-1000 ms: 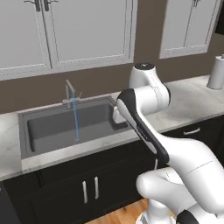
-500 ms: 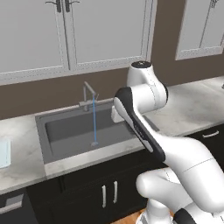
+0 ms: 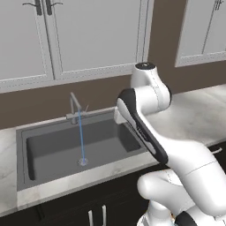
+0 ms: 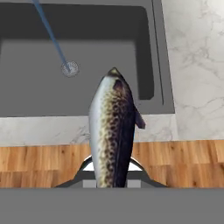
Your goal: Take the fish out of the fridge, briefly rinse it in the sink, and place it on the tray next to the sink.
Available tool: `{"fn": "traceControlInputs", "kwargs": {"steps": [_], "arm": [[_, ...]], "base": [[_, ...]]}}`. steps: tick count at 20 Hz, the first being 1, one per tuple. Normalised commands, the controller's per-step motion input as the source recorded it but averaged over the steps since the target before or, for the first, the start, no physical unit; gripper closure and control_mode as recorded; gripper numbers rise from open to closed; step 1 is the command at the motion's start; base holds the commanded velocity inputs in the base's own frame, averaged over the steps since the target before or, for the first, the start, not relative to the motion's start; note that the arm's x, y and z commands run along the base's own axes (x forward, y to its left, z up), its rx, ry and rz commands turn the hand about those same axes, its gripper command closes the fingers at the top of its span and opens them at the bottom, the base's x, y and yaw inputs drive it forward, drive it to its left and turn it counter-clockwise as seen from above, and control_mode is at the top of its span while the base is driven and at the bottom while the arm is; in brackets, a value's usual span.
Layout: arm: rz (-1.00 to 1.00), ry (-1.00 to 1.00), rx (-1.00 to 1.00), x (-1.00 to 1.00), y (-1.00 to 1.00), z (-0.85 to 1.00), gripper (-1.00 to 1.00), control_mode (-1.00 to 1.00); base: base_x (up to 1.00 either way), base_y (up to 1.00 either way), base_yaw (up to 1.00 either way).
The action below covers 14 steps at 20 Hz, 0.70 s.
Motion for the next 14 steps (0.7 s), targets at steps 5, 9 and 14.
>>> {"fn": "traceControlInputs", "kwargs": {"steps": [5, 9, 14], "arm": [[0.03, 0.17, 0.18, 0.57, -0.27, 0.00, 1.00, -1.00], [0.10, 0.39, 0.34, 1.00, -0.07, -0.07, 1.00, -1.00], [0.18, 0.39, 0.26, 0.73, 0.03, -0.39, 1.00, -1.00]], "base": [[0.29, -0.08, 0.01], [0.00, 0.00, 0.00], [0.00, 0.00, 0.00]]}}
